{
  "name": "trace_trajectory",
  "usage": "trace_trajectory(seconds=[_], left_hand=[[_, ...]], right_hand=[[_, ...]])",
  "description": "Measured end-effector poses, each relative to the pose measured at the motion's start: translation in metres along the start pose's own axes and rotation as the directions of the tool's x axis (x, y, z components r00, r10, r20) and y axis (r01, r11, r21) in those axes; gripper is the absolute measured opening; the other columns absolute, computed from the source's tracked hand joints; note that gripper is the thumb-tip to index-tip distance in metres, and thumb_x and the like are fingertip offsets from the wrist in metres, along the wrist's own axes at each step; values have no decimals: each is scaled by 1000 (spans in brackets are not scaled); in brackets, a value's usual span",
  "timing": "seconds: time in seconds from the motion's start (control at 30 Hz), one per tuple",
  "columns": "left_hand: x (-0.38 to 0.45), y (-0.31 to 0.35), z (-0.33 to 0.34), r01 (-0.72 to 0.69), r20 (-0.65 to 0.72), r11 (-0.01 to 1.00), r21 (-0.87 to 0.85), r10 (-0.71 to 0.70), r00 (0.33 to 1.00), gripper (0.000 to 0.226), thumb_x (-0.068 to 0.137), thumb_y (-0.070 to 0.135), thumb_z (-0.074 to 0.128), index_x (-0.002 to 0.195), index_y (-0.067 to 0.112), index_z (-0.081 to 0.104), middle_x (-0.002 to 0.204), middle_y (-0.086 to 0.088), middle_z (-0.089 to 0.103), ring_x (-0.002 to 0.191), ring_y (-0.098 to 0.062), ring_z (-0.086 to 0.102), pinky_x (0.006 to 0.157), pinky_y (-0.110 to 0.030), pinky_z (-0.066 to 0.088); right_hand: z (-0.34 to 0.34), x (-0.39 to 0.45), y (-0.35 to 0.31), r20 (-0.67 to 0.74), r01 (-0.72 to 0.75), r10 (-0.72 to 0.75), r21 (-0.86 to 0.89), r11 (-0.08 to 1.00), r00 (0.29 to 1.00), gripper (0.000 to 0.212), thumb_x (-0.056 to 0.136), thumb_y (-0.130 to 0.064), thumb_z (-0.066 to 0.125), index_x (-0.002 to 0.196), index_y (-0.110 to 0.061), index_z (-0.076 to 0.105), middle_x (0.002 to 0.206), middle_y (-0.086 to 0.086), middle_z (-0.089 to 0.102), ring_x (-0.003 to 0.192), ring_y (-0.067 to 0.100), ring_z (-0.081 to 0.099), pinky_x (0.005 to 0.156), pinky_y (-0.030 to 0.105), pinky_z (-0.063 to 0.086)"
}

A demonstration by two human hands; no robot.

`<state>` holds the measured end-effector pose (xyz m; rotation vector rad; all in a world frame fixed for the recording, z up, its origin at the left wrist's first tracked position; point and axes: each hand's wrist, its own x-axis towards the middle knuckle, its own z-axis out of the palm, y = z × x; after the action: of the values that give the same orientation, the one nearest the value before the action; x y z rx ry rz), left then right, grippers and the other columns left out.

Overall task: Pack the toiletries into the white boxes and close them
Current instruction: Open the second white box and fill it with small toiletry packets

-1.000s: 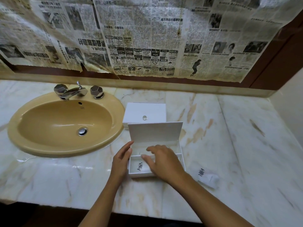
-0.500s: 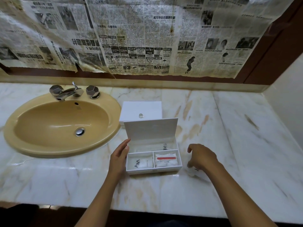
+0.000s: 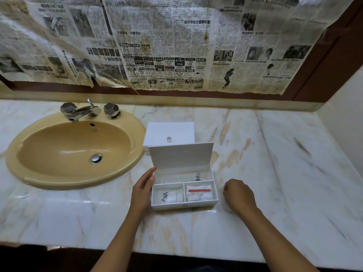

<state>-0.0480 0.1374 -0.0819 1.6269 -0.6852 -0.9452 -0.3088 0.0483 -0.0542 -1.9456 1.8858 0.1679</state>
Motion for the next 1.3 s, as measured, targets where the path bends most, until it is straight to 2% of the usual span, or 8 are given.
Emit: trace_trajectory(seconds=[0.13,0.27,0.43,0.67,0.8,1.03,1.2,1.3], left_hand=[[0,0,0,-4,5,1000,-12,4,1000,28,98,20,52,112,41,66,123,15,64,120,-8,56,108,-41,42],[0,3,1,-1,0,1000,-22,1,1000,27,99,18,52,115,35,65,124,11,63,119,-8,56,107,-38,43],[0,2,0,-14,8,1000,-11,14,1000,28,99,19,51,119,33,64,124,13,63,120,-8,56,104,-32,44],[0,3,0,-49,8,999,9,49,999,30,99,12,48,116,30,64,120,15,62,110,6,56,87,-6,43],[1,1,0,-77,8,996,36,77,997,29,100,13,48,117,31,63,120,16,61,110,14,52,85,2,38],[4,-1,-2,-80,22,996,40,79,997,28,98,12,51,117,30,63,120,15,61,106,23,50,85,3,37],[4,-2,-4,-66,34,998,18,66,997,27,98,15,52,117,30,64,120,18,62,109,18,51,88,0,39],[4,-3,-3,-59,32,998,16,59,998,27,98,18,52,117,33,64,119,21,62,113,10,54,95,-11,42]], right_hand=[[-10,1,-4,-266,94,-62,109,990,962,21,96,-17,50,89,-15,70,90,3,69,75,18,59,60,24,42],[-31,-7,-26,-555,334,-134,277,901,821,12,92,-13,60,95,-13,71,96,1,67,87,20,61,68,25,43],[-38,-27,-67,-627,614,-352,262,745,695,8,87,-12,67,90,-19,70,89,-5,65,79,13,61,67,23,48],[3,-54,-118,-383,819,-745,59,570,546,7,79,-17,69,83,-22,68,79,-3,58,69,16,57,49,23,44],[22,-52,-129,-188,813,-807,-64,579,560,13,68,-17,78,77,-24,71,68,-2,57,61,18,57,45,21,30],[24,-52,-138,53,759,-757,-50,649,651,18,89,-12,54,102,-11,67,98,12,63,91,30,58,67,29,31],[12,-56,-138,172,720,-708,-11,694,685,51,99,-49,33,96,-10,66,99,16,67,93,31,59,72,35,36],[5,-66,-141,217,687,-658,-110,718,721,61,98,-55,30,103,-4,65,109,17,65,107,31,55,101,43,33]])
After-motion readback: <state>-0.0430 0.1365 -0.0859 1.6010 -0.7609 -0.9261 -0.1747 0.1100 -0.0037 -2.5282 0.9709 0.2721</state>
